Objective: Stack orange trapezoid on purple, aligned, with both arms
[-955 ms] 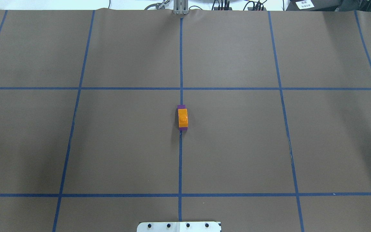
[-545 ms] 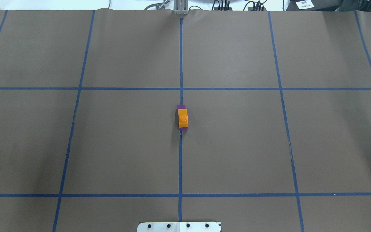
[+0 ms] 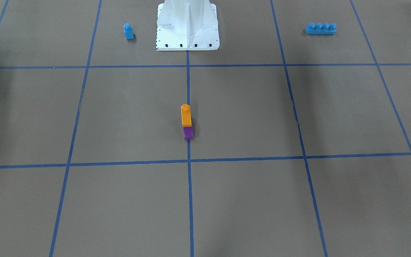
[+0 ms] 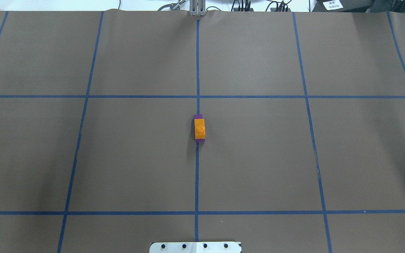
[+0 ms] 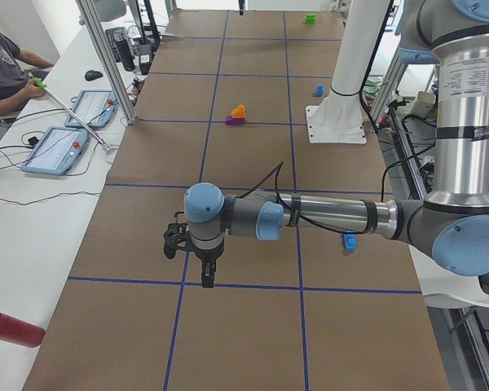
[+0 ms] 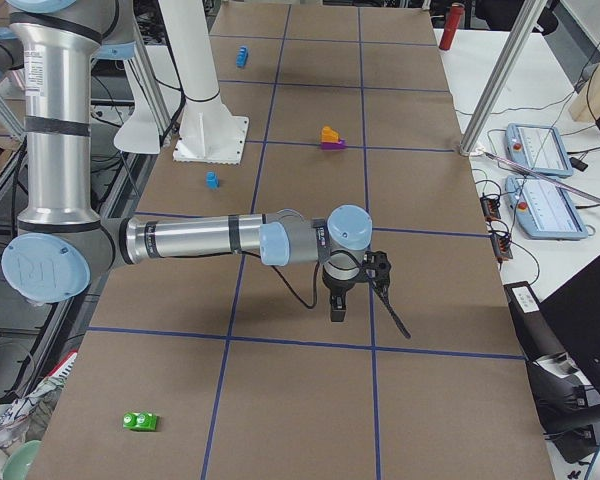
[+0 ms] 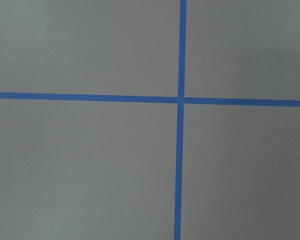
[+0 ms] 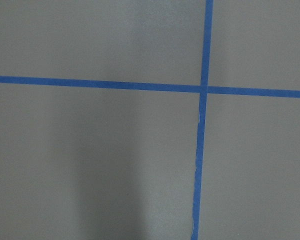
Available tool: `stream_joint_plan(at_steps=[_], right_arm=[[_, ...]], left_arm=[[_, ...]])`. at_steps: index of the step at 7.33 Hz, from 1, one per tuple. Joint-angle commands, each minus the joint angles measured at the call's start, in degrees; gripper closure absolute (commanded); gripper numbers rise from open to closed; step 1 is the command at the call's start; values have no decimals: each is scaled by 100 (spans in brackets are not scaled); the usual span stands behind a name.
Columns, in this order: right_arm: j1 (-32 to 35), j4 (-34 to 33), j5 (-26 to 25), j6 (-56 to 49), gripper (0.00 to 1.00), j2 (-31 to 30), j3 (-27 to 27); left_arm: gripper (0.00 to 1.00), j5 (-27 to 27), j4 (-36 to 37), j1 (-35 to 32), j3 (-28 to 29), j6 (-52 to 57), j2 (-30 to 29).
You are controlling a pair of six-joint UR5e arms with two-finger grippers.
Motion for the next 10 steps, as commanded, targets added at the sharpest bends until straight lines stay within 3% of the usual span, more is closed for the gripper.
stream_joint_plan(at_steps=[1, 10], right_arm=[[0, 0, -16, 17, 0, -14, -39], [0, -8, -121, 70, 0, -14, -162]], left_arm=[[0, -30, -14, -2, 32, 5, -2], [0, -12, -93, 33, 129, 31, -11]])
